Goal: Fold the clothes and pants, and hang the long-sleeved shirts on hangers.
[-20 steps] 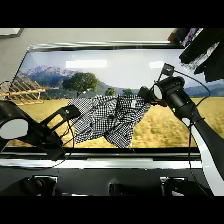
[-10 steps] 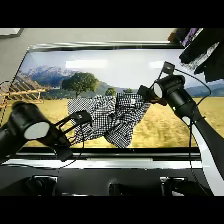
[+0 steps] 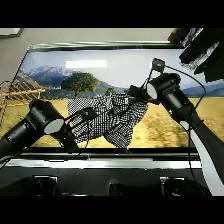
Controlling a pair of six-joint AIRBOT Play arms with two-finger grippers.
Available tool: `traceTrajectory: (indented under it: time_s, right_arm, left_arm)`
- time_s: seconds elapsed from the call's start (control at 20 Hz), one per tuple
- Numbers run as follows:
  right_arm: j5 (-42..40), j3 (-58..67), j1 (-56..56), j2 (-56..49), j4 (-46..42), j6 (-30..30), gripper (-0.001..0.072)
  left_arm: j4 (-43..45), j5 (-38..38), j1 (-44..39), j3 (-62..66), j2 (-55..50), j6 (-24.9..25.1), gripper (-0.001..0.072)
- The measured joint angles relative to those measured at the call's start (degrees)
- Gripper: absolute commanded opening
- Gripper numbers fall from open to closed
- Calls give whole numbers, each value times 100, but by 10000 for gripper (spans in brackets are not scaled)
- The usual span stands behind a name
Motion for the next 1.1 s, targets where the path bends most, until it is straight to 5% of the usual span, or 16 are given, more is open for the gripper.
traceTrajectory:
  time_s: [0.35,0.9,1.1]
  right_arm:
    - [308,973,127,94,-229,-264,29]
    - [1521,1867,219,120,870,-1062,30]
    - [1932,2061,570,142,595,-1051,29]
  left_arm:
    - [-133,114,46,0,-39,334,12]
    - [-481,1209,232,0,-623,1320,13]
    - [-675,1521,455,0,-739,1095,13]
